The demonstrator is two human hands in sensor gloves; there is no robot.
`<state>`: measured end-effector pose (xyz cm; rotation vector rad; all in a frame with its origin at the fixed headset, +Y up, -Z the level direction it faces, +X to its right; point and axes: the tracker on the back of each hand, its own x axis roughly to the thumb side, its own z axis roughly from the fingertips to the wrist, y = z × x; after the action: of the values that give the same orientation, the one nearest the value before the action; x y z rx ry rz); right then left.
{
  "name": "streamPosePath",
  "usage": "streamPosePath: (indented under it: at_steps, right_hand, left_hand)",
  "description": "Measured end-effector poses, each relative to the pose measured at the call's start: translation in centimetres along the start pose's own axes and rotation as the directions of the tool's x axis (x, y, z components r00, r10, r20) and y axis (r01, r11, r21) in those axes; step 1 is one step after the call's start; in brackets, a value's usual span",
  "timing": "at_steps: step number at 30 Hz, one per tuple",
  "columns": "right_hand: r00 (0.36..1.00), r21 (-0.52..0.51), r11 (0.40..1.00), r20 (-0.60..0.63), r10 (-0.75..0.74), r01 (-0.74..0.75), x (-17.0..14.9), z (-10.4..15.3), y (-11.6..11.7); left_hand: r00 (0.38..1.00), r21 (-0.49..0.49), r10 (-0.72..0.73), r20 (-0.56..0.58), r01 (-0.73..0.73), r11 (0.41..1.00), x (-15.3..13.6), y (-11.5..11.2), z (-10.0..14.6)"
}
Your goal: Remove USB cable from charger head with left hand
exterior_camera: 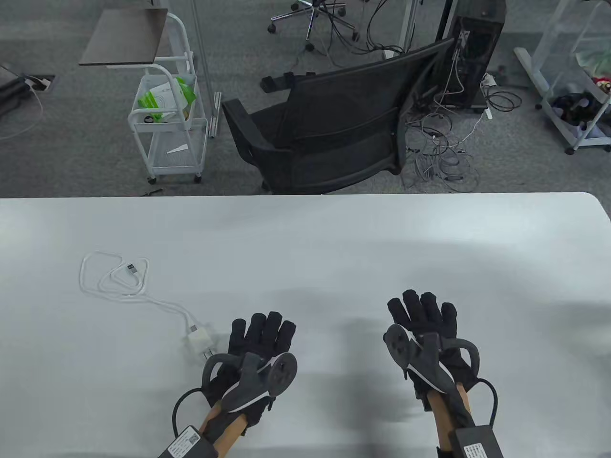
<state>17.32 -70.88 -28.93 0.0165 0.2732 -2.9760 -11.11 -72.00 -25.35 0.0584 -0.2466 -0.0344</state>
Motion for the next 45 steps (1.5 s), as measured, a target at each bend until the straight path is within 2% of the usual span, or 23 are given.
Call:
streamPosePath:
  at_steps: [9, 13, 16, 20, 22, 24, 27, 29, 34, 37, 42, 45]
  right_hand:
    - [0.999, -0.009, 1.000, 0.021, 0.024, -0.024, 0.5, 0.1, -0.1]
    - [0.999, -0.005, 1.000, 0.028, 0.028, -0.028, 0.5, 0.1, -0.1]
    - [0.999, -0.007, 1.000, 0.028, 0.017, -0.017, 0.5, 0.1, -0.2]
    - [0.999, -0.001, 1.000, 0.033, 0.009, -0.009, 0.5, 0.1, 0.0]
    - [0.999, 0.014, 1.000, 0.034, 0.000, -0.001, 0.5, 0.1, 0.0]
    - [0.999, 0.019, 1.000, 0.033, 0.000, -0.001, 0.5, 0.1, 0.0]
    - [0.999, 0.020, 1.000, 0.038, -0.004, 0.003, 0.6, 0.2, 0.0]
    - [0.999, 0.034, 0.999, 0.048, -0.001, 0.000, 0.8, 0.2, 0.2]
    - [0.998, 0.059, 0.998, 0.064, 0.004, -0.008, 1.2, 0.2, 0.6]
    - [0.998, 0.069, 0.998, 0.066, -0.012, 0.007, 1.1, 0.2, 0.6]
    - [0.998, 0.091, 0.996, 0.064, -0.018, 0.013, 1.1, 0.2, 0.7]
    - [0.998, 0.101, 0.995, 0.062, -0.022, 0.016, 1.0, 0.3, 0.7]
  left_hand:
    - [0.997, 0.068, 0.034, -0.065, -0.030, 0.997, -2.2, 1.8, 0.1]
    - [0.994, 0.111, 0.010, -0.108, 0.003, 0.994, -4.6, 3.1, 0.0]
    - [0.988, 0.121, 0.007, -0.157, 0.012, 0.993, -7.4, 3.4, -0.3]
    - [0.966, 0.048, 0.021, -0.259, -0.009, 0.999, -11.2, 2.6, -1.4]
    - [0.948, -0.057, -0.030, -0.316, 0.013, 0.998, -13.0, 1.9, -2.3]
    - [0.940, -0.112, -0.066, -0.334, 0.030, 0.993, -14.6, 0.6, -2.8]
    - [0.938, -0.168, -0.019, -0.347, -0.042, 0.985, -16.2, -2.2, -2.7]
    - [0.937, -0.270, -0.038, -0.347, -0.061, 0.961, -16.9, -3.5, -2.6]
    - [0.951, -0.319, -0.036, -0.306, -0.067, 0.945, -17.2, -4.9, -2.1]
    - [0.952, -0.303, -0.069, -0.300, -0.027, 0.952, -17.0, -4.9, -2.3]
    - [0.930, -0.307, -0.265, -0.257, 0.181, 0.934, -15.6, -5.1, -3.1]
    - [0.899, -0.321, -0.385, -0.208, 0.309, 0.895, -14.9, -5.6, -3.6]
